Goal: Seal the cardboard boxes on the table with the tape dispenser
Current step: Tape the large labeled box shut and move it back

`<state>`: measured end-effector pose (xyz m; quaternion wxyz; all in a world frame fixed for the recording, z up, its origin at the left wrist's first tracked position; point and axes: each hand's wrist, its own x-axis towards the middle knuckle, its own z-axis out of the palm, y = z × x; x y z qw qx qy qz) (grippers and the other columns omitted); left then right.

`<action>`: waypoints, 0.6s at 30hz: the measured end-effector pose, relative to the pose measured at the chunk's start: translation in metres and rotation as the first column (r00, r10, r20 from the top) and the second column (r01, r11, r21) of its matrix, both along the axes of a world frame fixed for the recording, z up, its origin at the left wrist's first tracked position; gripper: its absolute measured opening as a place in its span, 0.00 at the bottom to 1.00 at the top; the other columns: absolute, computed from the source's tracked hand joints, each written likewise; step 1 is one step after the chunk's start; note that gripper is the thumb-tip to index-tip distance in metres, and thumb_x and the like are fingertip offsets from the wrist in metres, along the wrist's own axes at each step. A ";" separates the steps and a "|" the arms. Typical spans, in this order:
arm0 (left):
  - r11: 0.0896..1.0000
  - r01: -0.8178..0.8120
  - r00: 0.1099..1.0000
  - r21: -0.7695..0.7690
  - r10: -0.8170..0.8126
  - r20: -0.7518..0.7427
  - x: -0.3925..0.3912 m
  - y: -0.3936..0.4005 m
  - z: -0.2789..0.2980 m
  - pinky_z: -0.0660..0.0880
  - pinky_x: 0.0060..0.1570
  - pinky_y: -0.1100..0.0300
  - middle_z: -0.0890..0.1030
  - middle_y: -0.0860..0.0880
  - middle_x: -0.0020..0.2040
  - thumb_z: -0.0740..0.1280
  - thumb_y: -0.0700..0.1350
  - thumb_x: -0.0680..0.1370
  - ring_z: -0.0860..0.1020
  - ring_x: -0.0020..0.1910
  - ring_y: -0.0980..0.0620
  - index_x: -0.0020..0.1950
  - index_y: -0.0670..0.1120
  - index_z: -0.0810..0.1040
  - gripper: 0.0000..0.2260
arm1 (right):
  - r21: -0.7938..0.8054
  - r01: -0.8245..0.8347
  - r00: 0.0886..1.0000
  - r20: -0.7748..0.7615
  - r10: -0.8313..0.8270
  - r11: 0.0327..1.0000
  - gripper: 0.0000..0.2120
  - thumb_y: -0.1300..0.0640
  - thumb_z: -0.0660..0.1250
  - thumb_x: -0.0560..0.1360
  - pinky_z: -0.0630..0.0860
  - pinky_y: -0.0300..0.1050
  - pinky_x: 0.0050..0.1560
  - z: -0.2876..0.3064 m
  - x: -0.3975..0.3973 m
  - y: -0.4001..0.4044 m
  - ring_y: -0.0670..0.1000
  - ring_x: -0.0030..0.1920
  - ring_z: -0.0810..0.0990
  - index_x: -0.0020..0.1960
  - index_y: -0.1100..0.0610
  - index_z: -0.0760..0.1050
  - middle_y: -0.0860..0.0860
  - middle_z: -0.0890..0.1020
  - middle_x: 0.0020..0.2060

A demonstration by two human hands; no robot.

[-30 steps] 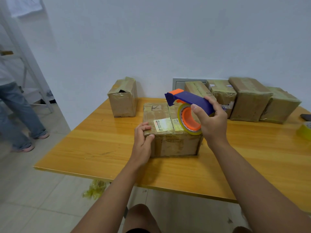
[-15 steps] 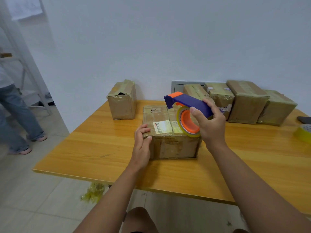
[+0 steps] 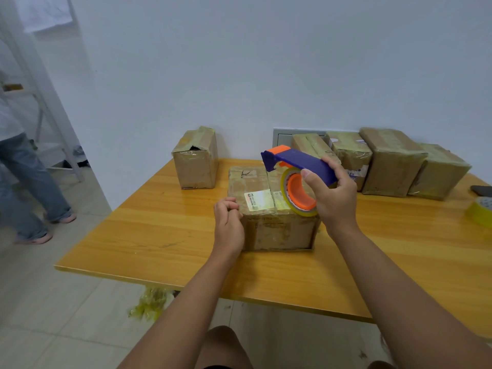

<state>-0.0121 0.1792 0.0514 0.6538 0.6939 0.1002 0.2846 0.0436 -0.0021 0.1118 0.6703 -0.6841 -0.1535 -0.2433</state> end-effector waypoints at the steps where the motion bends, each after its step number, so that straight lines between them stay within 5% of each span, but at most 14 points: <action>1: 1.000 -0.019 1.000 -0.022 0.019 0.003 0.001 -0.001 0.001 0.68 0.50 0.67 0.71 0.51 0.60 0.53 0.33 0.80 0.70 0.58 0.60 0.49 0.46 0.68 0.09 | -0.001 -0.003 1.000 -0.002 0.003 1.000 0.25 0.52 0.74 0.73 0.73 0.27 0.45 0.000 0.000 0.000 0.40 0.55 0.76 0.68 0.56 0.74 0.43 0.76 0.55; 10: 0.988 -0.042 0.999 -0.146 0.043 0.005 -0.001 -0.004 0.008 0.70 0.45 0.64 0.74 0.51 0.54 0.53 0.32 0.78 0.73 0.53 0.55 0.47 0.46 0.71 0.11 | -0.018 -0.011 1.000 0.002 0.011 1.000 0.26 0.52 0.74 0.73 0.73 0.27 0.44 0.000 -0.002 -0.001 0.41 0.55 0.76 0.68 0.57 0.73 0.46 0.77 0.57; 15: 0.979 0.057 0.998 0.195 -0.063 0.025 -0.009 0.007 -0.014 0.69 0.61 0.62 0.71 0.55 0.66 0.57 0.46 0.77 0.69 0.66 0.59 0.55 0.53 0.70 0.08 | 0.030 -0.017 1.000 -0.026 0.018 0.999 0.25 0.52 0.74 0.73 0.74 0.29 0.46 0.002 -0.001 -0.003 0.39 0.54 0.77 0.67 0.56 0.74 0.40 0.77 0.55; 18: 0.962 0.038 0.999 0.269 -0.043 0.013 -0.007 0.016 -0.017 0.67 0.65 0.58 0.70 0.57 0.69 0.58 0.48 0.77 0.67 0.68 0.59 0.58 0.53 0.70 0.10 | 0.066 -0.008 0.999 -0.031 0.010 0.998 0.23 0.51 0.74 0.73 0.75 0.31 0.46 0.002 -0.004 -0.007 0.41 0.54 0.78 0.66 0.53 0.74 0.41 0.77 0.55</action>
